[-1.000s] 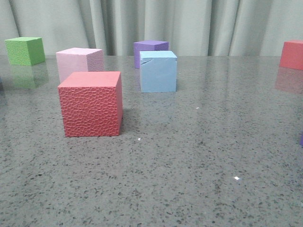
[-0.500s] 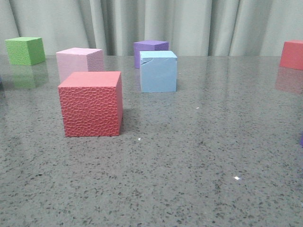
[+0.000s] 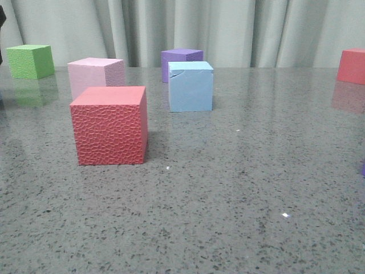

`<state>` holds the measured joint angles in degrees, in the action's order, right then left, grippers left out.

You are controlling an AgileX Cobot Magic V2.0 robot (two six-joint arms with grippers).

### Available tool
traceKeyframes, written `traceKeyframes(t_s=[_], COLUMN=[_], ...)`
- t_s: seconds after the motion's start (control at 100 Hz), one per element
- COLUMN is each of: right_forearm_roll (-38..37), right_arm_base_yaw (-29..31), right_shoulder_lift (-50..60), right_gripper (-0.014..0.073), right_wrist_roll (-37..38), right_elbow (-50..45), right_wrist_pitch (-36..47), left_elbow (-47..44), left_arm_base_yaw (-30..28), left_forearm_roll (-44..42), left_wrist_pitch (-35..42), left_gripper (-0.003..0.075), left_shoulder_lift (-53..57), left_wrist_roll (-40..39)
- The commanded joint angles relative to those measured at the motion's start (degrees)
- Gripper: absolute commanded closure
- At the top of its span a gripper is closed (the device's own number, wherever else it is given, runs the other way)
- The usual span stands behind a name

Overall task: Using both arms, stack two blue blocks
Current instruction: 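Lower the left gripper onto the light-blue cube and close it, then lift the light-blue cube with the left gripper and carry it above the placed cube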

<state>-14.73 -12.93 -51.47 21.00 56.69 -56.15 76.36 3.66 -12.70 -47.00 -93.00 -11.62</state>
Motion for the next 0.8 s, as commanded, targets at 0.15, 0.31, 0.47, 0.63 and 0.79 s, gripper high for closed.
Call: traceKeyframes(t_s=[0.15, 0.31, 0.47, 0.63, 0.79], right_forearm_roll=[-1.18, -1.18, -1.18, -1.18, -1.18], right_arm_base_yaw=[0.44, 0.44, 0.44, 0.44, 0.44], right_shoulder_lift=[0.65, 0.65, 0.65, 0.65, 0.65], right_gripper=[-0.0052, -0.0052, -0.0052, -0.0052, -0.0052], right_wrist_roll=[-0.40, -0.40, -0.40, -0.40, -0.40], right_elbow=[1.35, 1.35, 1.35, 1.35, 1.35], right_wrist_pitch=[2.95, 2.95, 2.95, 2.95, 2.95], left_elbow=[1.93, 1.93, 1.93, 1.93, 1.93], left_arm_base_yaw=[-0.17, -0.17, -0.17, -0.17, -0.17], left_forearm_roll=[-0.65, -0.65, -0.65, -0.65, -0.65], left_wrist_pitch=[2.44, 2.19, 2.19, 2.19, 2.19], left_gripper=[0.0102, 0.0102, 0.0102, 0.0113, 0.0253], left_shoulder_lift=[-0.42, -0.74, -0.74, -0.74, -0.74], left_wrist_roll=[-0.54, -0.54, -0.54, -0.54, -0.54])
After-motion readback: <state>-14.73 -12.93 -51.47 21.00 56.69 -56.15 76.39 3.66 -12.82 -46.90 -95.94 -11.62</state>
